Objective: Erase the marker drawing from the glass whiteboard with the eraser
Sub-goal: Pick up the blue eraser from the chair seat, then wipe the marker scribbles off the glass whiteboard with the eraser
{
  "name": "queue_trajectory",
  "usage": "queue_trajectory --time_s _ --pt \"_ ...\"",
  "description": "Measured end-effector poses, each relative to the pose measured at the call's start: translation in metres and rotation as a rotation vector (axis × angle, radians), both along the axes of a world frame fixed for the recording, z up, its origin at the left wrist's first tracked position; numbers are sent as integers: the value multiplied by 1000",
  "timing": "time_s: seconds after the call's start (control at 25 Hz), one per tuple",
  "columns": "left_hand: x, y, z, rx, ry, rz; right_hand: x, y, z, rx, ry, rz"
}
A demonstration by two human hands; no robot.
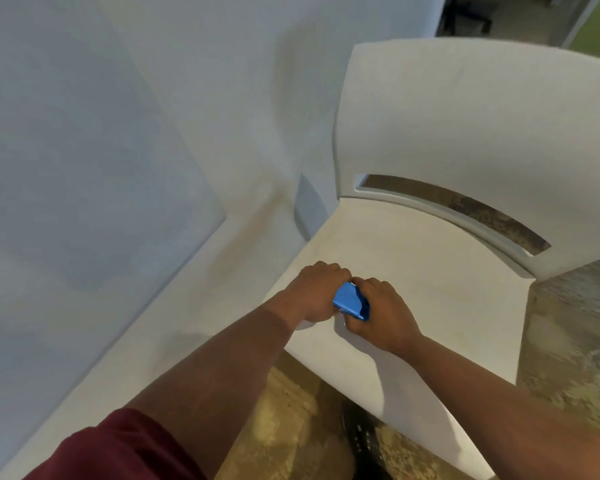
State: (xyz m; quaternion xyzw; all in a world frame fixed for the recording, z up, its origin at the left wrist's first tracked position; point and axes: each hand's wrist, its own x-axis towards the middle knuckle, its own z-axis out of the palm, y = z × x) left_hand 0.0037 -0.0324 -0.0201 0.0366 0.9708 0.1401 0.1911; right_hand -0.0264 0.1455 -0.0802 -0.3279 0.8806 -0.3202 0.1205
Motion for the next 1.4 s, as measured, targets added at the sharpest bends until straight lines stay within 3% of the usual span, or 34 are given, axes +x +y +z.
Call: queue_trajectory --time_s 0.12,0.28,0.56,0.8,1.04,1.28,1.4 --pt "20 -41 68 -47 50 91 8 -54 50 -76 86 15" --pt "73 -102 182 -129 247 230 33 -139 146 -286 211 69" --pt "208 -186 392 -541 705 372 121 -285 354 -770 399 271" --pt "328 -210 521 -804 1054 479 211 -360 503 -1086 544 454" --pt "457 -227 581 -942 1277 604 323 -404 587 -1254 716 578" --pt "618 -286 602 -1118 1687 817 412 -444 619 -1311 745 468" --pt "665 -317 608 -1148 1767 928 436 -459 637 -1314 810 412"
